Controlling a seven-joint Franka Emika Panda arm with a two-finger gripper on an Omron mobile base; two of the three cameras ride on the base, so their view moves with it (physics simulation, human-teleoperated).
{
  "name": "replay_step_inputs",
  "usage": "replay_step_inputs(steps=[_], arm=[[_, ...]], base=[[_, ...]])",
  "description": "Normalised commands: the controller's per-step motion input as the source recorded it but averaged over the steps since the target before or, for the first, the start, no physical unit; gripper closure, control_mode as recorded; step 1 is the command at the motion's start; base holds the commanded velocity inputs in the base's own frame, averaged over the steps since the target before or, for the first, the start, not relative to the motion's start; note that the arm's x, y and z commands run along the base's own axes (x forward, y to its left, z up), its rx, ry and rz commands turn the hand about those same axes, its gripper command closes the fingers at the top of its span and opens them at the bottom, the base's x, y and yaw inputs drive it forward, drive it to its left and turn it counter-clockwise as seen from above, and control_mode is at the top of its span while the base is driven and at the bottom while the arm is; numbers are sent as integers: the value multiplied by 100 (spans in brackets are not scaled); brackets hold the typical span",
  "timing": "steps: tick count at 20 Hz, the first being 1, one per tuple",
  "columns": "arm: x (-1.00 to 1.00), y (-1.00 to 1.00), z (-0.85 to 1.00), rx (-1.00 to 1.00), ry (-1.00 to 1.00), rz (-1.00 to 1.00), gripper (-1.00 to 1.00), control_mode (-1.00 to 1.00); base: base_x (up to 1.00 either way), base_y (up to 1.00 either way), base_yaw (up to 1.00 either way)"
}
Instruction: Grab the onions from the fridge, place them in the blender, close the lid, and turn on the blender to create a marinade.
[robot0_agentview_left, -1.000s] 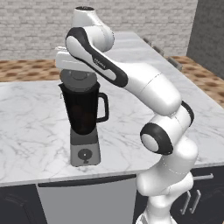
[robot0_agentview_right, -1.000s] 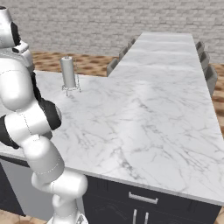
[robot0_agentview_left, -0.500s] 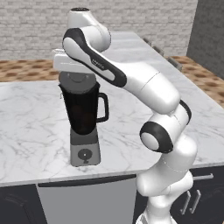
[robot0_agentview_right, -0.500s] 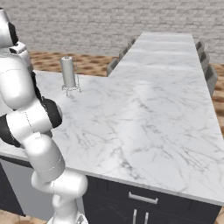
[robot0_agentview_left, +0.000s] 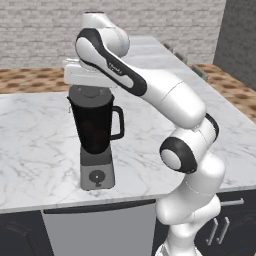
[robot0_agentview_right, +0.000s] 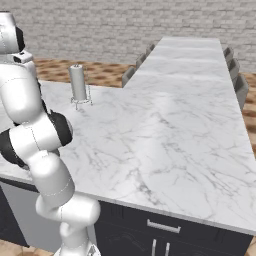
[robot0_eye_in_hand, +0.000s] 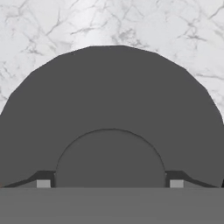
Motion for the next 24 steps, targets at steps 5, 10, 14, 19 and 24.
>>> replay_step_inputs(steps=[5,10,14,19,24], arm=[[-6,-1,-43,0,16,0,100,-100],[0,0,-52,-3,16,0,100,-100],[0,0,-17,-1,20,0,100,-100],[0,0,1,-4,23,-1,100,-100],[2,3,24,-7,4,-4,100,-100]], base=[[0,0,0],[0,0,0],[0,0,0],[0,0,0],[0,0,0]])
